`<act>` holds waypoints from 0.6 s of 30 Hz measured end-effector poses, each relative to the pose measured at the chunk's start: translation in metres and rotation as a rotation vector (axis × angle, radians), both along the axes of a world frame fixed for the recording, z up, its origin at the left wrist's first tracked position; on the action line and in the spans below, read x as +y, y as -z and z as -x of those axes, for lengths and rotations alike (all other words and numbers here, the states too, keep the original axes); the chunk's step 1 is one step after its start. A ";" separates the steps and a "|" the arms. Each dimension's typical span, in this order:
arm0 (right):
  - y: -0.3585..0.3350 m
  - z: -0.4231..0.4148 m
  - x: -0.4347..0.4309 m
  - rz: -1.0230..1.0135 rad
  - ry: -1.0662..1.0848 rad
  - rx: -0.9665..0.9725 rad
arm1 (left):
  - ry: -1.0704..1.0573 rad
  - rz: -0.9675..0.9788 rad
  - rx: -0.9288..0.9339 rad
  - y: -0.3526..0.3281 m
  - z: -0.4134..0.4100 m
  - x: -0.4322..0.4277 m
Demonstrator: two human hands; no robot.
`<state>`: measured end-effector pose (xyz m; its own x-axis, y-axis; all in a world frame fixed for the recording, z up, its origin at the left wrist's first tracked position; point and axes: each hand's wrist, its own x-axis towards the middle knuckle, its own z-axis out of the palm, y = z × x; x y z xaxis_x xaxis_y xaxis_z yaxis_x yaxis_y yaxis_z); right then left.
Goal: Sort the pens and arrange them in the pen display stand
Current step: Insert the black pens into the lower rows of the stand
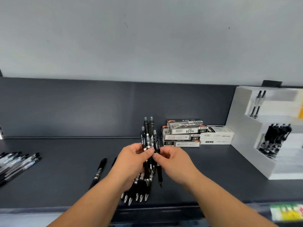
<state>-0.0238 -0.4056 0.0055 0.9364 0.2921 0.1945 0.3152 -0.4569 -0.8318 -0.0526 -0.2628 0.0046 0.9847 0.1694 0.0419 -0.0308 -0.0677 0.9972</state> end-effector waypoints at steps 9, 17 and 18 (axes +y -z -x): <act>0.000 -0.006 -0.119 -0.019 0.096 -0.039 | 0.060 -0.020 -0.068 -0.001 -0.026 -0.120; -0.021 -0.024 -0.264 0.021 0.133 -0.115 | 0.015 -0.044 -0.199 -0.012 -0.049 -0.265; -0.025 -0.026 -0.280 0.013 0.151 -0.140 | 0.008 -0.035 -0.221 -0.015 -0.050 -0.280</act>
<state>0.0026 -0.6856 0.0307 0.9340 0.1533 0.3227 0.3541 -0.5183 -0.7784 -0.0022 -0.5424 0.0195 0.9523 0.1560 0.2622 -0.2487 -0.1007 0.9633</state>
